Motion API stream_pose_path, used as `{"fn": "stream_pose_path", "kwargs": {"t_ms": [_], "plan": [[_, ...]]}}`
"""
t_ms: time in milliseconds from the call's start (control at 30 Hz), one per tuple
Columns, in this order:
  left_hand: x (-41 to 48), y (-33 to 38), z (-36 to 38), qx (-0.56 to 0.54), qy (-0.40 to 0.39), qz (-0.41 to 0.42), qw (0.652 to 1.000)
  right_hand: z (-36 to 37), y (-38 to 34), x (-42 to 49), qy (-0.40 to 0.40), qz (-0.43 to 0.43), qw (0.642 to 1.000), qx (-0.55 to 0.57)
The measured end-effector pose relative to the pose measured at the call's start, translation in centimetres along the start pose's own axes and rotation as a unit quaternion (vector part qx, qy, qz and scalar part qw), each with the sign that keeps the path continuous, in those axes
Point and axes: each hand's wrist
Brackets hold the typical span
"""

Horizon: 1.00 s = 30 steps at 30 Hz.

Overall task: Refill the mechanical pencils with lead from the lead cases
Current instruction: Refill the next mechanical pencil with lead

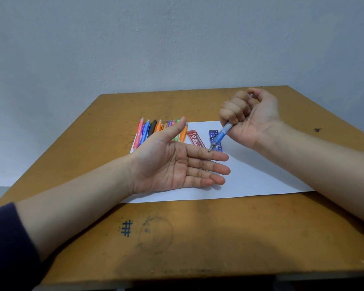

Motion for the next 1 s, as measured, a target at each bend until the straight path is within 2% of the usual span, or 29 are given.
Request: {"fn": "stream_pose_path", "kwargs": {"t_ms": [1000], "plan": [[0.03,0.03,-0.08,0.004,0.0,-0.004,1.0,0.09,0.05,-0.12,0.008,-0.001,1.0,-0.002]]}}
Point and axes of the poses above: each hand's wrist, its own x-axis towards the middle knuckle, its own z-axis out of the palm, y = z × x, and after that the axes turned 15 degrees about y, right-handed
